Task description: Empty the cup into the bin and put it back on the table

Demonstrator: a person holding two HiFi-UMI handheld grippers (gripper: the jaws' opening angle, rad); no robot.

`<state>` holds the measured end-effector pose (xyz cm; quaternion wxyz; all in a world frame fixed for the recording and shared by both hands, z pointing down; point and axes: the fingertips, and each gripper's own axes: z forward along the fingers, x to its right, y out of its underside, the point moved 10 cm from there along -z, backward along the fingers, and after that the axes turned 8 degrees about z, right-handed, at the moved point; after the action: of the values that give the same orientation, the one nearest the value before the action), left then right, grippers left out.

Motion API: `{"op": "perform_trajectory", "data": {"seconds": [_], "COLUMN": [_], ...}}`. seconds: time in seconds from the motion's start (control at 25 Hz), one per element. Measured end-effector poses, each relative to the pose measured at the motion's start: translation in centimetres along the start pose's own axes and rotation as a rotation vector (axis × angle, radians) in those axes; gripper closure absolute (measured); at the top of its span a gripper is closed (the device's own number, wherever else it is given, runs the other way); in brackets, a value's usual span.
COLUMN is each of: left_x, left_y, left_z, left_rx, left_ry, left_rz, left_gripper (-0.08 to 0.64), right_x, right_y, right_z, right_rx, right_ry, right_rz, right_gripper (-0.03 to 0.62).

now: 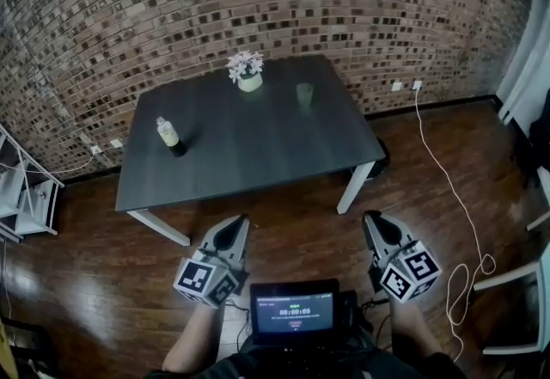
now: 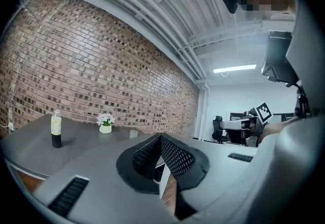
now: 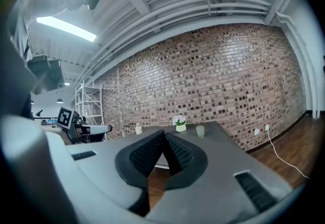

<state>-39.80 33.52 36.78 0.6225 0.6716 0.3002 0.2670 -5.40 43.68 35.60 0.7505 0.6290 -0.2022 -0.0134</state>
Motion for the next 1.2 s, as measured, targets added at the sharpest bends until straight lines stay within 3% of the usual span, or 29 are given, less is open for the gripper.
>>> {"op": "perform_trajectory", "data": {"seconds": [0.32,0.76,1.2], "left_x": [-2.1,-5.8,-6.8], "left_y": [0.6,0.9,1.7], "left_z": [4.4,14.1,24.4], "left_rx": [0.005,-0.023,-0.037], "left_ry": [-0.018,-0.082,-0.128], "left_rz": [-0.033,0.026,0.009], "left_gripper": [0.558,0.558,0.558], "right_x": [3.5,11.5,19.7], "right_y": [-0.9,-4.5,-7.7], "right_z": [4.8,14.0,20.1], "right_rx": [-0.018,-0.007,-0.036], "right_ry": [-0.019,-0.102,-0.188], "right_rz": [0.007,0.036,0.033], "right_gripper": [0.591,0.591,0.591]}}
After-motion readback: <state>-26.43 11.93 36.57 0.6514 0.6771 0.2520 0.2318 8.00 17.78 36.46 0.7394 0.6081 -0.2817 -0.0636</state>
